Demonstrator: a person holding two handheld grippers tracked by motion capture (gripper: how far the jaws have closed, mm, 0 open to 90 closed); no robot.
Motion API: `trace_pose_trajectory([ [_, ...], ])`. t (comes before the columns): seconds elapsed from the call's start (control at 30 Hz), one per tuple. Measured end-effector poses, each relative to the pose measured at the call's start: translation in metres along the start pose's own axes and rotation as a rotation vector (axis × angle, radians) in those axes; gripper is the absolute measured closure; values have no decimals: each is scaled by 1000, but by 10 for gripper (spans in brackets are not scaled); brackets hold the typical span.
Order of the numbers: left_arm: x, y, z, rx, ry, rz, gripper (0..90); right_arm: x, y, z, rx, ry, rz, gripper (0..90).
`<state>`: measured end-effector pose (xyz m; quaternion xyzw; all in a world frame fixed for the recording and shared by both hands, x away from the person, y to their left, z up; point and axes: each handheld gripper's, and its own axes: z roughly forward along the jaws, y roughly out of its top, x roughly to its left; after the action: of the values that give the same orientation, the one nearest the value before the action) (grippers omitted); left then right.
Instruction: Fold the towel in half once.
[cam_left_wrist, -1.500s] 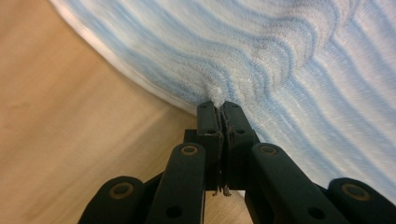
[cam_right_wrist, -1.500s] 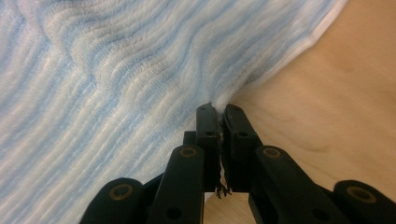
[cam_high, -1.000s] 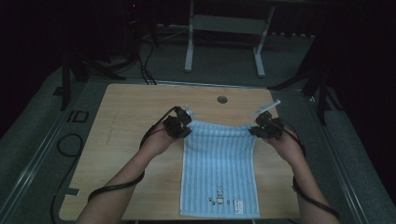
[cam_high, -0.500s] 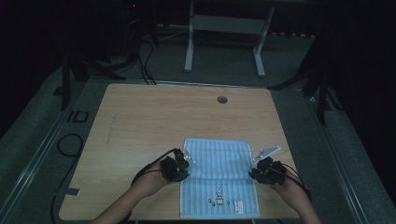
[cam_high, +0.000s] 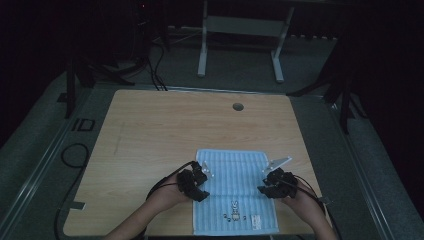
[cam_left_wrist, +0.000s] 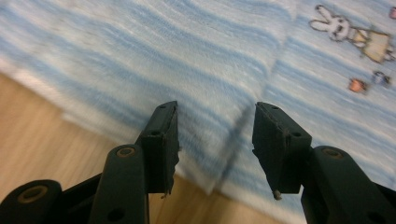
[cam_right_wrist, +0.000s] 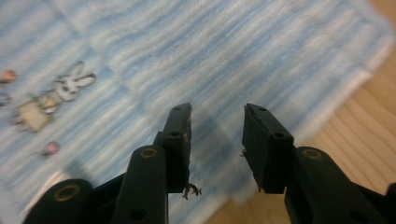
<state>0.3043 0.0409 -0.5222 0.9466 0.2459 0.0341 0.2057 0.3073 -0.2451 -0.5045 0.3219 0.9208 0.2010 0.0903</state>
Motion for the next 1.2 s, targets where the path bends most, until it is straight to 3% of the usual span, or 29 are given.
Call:
trace_pose_trajectory([
  [0.13,6,4,5,-17,0,-9,515,-7,5,20,69,0,-15,566],
  [0.3,16,13,9,-23,-1,-19,514,-21,11,23,73,-1,5,511],
  [0.5,30,23,13,-28,14,-38,513,-40,16,28,68,34,42,475],
  [0.7,25,26,14,-1,51,-17,486,-44,21,30,70,21,43,470],
  [0.73,23,25,13,8,47,-2,486,-43,20,30,65,20,45,470],
  [0.9,25,23,6,8,8,-27,487,-45,18,23,46,40,63,454],
  [1.03,38,30,-22,-28,52,-34,487,-47,21,7,8,44,50,454],
  [1.1,42,32,-27,-39,67,-44,486,-49,23,3,3,37,47,454],
  [1.13,55,37,-32,-44,95,-63,485,-57,30,-4,-6,4,48,454],
  [1.2,69,44,-34,-48,116,-90,458,-68,39,-10,-22,-9,69,455],
])
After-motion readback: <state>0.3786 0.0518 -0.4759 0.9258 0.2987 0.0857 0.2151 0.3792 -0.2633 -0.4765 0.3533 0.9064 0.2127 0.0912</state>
